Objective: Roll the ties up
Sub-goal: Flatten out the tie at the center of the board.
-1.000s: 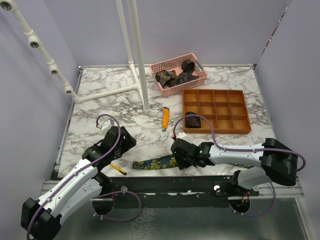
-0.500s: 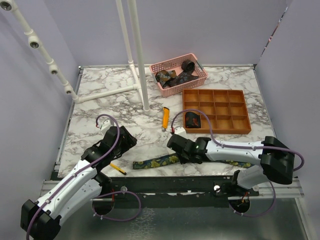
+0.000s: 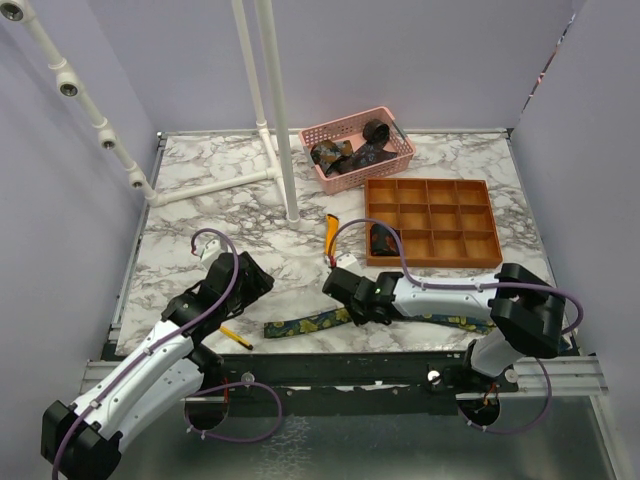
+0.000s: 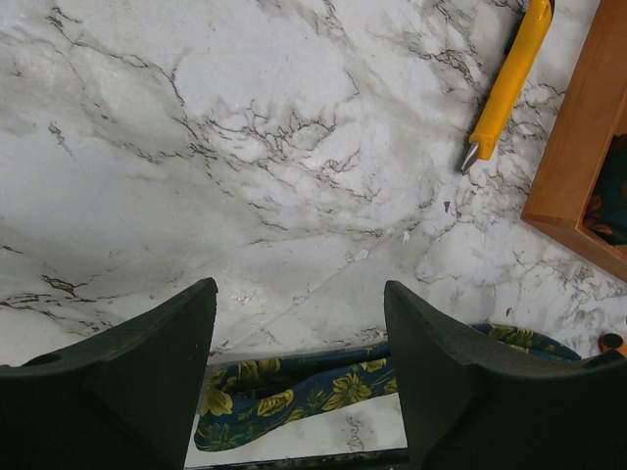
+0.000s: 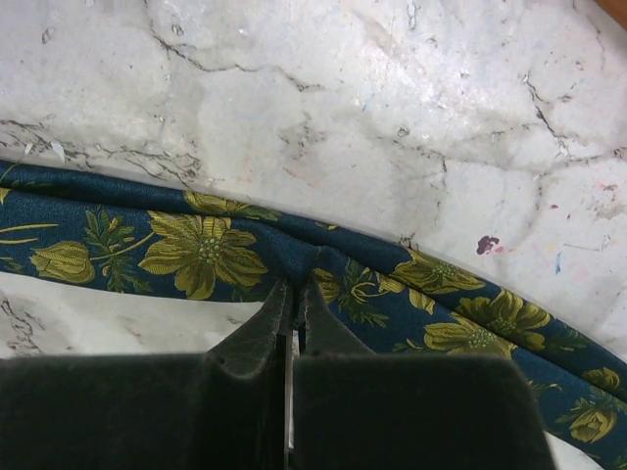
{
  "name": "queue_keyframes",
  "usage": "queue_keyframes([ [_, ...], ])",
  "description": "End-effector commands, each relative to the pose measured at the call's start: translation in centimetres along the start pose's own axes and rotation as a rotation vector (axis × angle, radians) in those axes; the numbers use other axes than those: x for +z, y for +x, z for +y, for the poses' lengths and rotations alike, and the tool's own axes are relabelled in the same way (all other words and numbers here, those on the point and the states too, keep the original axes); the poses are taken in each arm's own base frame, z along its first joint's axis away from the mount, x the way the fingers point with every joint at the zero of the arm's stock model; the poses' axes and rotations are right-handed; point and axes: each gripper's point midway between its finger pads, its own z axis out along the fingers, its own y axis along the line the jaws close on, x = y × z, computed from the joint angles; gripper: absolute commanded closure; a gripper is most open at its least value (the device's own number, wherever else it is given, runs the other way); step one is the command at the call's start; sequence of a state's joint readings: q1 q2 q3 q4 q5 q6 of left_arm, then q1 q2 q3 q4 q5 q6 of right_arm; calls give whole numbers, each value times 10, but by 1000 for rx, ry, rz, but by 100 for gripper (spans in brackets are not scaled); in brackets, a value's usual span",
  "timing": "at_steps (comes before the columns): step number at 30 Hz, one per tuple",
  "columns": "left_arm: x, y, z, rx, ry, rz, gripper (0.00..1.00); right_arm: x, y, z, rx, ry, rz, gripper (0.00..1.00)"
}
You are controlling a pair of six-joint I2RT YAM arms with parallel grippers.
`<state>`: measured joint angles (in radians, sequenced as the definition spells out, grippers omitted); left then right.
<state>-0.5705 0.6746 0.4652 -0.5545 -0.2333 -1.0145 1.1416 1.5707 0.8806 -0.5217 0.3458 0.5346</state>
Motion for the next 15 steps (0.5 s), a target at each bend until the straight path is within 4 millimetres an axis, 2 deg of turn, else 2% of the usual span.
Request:
queue_keyframes([
  [1,-4,-2,-6,-19,28,2,29,7,-16,1,19,-8,-52,98],
  [3,-4,0,-7,-30,32,9,29,7,-20,6,24,-29,-58,90],
  [7,-8,6,-10,-64,67,32,32,5,-19,7,46,-38,-60,55],
  [9,-13,6,-15,-66,98,29,39,-3,-23,5,72,-43,-85,45],
  [12,-24,5,-26,-79,158,27,49,-15,-30,0,129,-58,-123,40],
  [15,-26,22,-31,-55,173,98,64,-22,-34,-2,209,-100,-159,40],
])
